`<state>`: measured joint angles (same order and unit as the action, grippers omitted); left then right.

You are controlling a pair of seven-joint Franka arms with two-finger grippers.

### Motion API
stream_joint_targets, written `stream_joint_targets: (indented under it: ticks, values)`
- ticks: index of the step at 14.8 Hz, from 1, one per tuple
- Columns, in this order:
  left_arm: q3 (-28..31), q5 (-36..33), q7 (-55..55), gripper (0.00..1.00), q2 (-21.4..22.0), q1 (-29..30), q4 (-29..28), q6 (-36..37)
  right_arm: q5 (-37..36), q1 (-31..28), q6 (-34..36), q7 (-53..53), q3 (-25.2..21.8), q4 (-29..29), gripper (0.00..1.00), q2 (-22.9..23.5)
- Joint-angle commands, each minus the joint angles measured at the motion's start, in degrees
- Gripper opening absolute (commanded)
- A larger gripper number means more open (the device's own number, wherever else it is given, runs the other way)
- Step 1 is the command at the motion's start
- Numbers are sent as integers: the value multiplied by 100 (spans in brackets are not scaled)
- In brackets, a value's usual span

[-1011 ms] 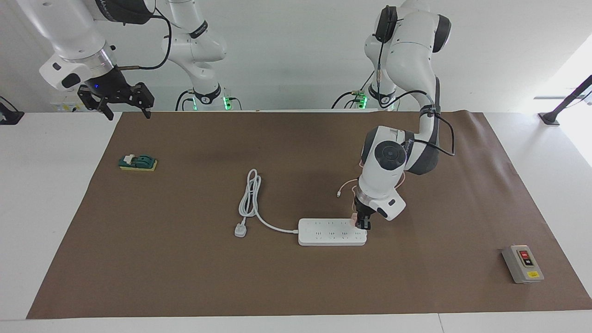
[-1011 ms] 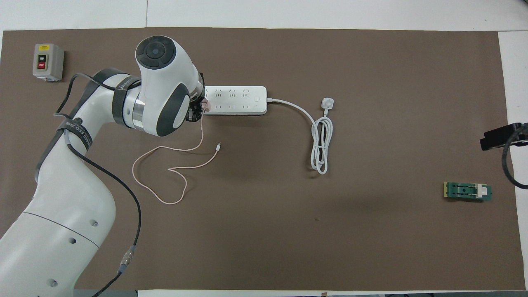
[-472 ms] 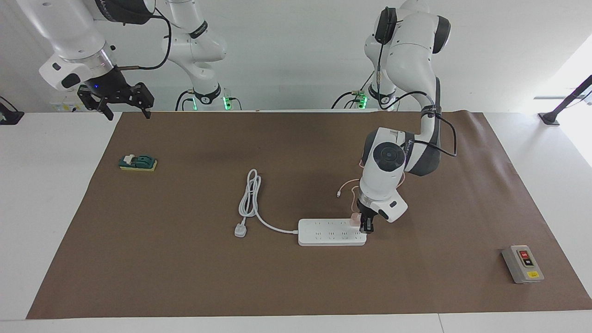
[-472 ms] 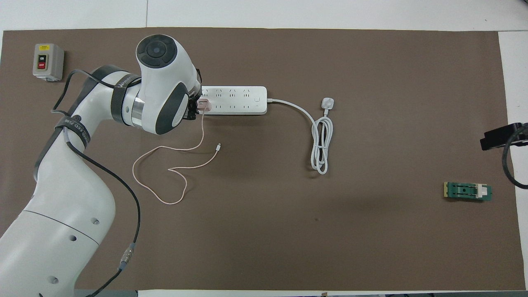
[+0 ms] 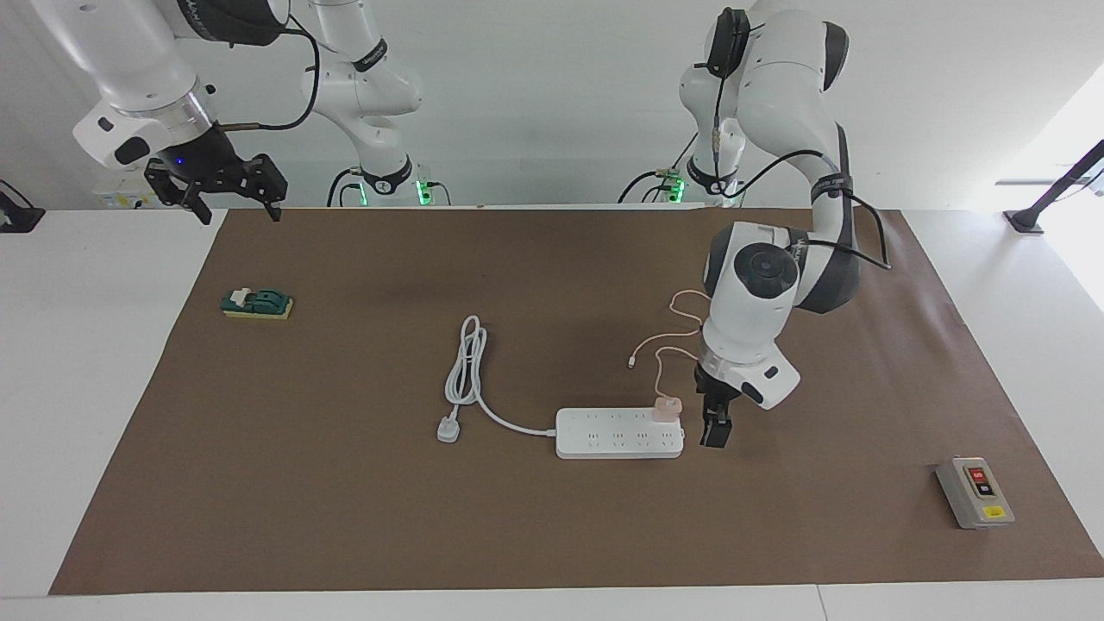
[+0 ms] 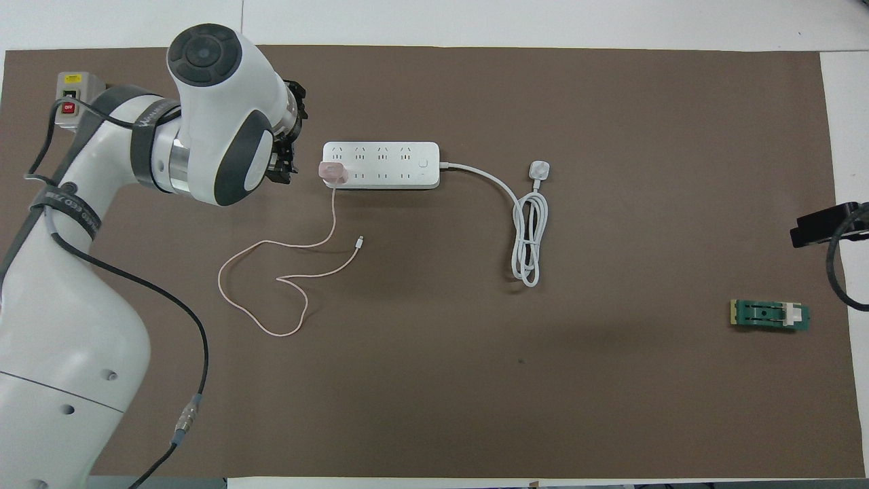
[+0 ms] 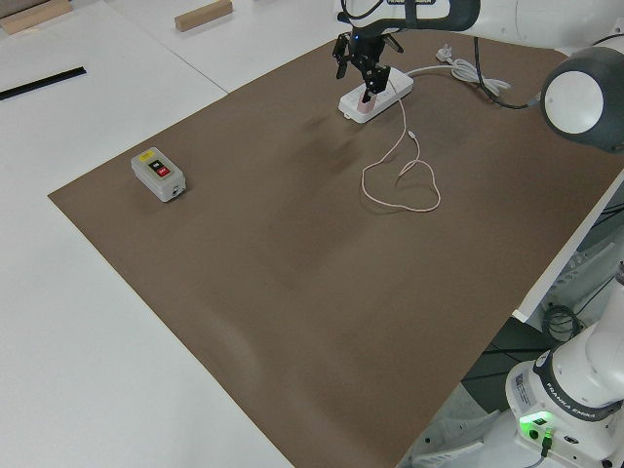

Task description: Plug charger into power strip

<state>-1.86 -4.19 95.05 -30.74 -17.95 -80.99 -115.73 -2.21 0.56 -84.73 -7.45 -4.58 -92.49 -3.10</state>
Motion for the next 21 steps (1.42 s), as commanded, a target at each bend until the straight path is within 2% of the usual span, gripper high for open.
stream_joint_targets:
  ticks: [1, 5, 7, 13, 17, 21]
  values:
    - [27, -82, -1239, 100, 427, 247, -84, 690, -113, -29, 18, -98, 27, -146, 100, -138]
    - [123, -195, -2813, 100, 796, 573, -216, 1227, -113, -29, 27, -98, 27, -146, 100, -138]
    - [203, -284, -3499, 100, 981, 704, -268, 1272, -113, -29, 18, -98, 27, -146, 100, -138]
    - [194, -293, -5626, 100, 1420, 1495, -242, 1763, -113, -29, 18, -98, 27, -146, 100, -138]
    - [159, -214, -6095, 100, 1737, 1707, -233, 2160, -113, -29, 18, -98, 27, -146, 100, -138]
    - [142, -205, -6192, 100, 2343, 1707, -891, 2151, -113, -38, 18, -90, 27, -146, 100, -138]
